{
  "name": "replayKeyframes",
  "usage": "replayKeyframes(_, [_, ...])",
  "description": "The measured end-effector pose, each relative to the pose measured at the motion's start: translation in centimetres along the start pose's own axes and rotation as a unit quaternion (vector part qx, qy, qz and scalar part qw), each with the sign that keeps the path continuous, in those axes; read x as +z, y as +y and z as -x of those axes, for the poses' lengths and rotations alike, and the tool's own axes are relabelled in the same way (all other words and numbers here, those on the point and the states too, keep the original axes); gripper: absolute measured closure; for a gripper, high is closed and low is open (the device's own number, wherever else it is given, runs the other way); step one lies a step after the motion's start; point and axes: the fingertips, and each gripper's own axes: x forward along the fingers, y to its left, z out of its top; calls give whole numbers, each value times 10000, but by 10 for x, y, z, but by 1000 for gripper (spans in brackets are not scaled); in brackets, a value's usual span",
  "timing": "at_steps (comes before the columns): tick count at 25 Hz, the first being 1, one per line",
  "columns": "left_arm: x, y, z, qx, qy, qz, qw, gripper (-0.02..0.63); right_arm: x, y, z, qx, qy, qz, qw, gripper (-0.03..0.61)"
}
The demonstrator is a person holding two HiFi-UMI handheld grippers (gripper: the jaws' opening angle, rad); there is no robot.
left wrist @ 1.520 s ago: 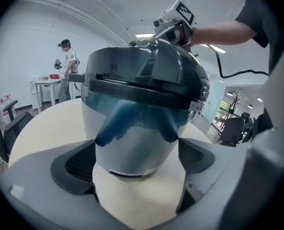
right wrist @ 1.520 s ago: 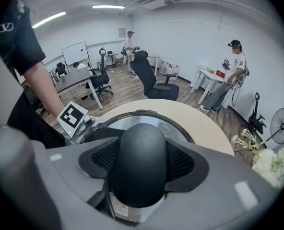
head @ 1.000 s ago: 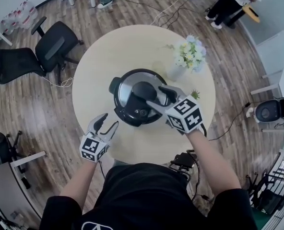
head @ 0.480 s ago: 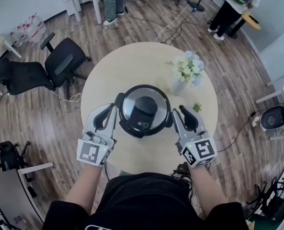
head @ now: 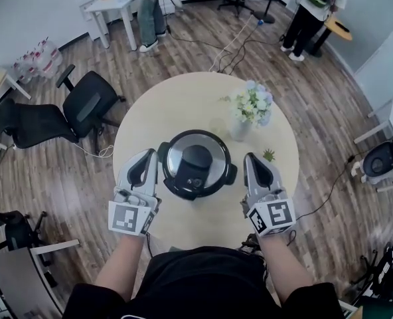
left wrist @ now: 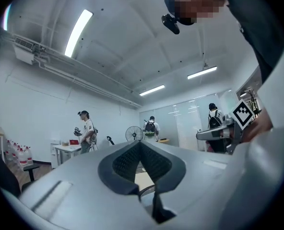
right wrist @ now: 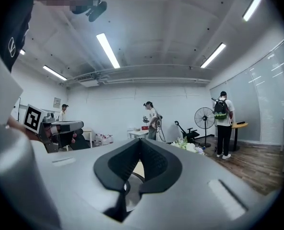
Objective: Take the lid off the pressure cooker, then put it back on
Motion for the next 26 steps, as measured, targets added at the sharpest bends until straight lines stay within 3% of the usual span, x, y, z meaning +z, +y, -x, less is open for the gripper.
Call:
replayKeyframes(17, [-2,-12,1,-183,26,-163,9997,614,2,4,1,28,-125,136,9998,572])
replayKeyframes(26, [-2,-11,5,-87,86,-102,9999,614,3,4,6,93,-166,23,9998,572])
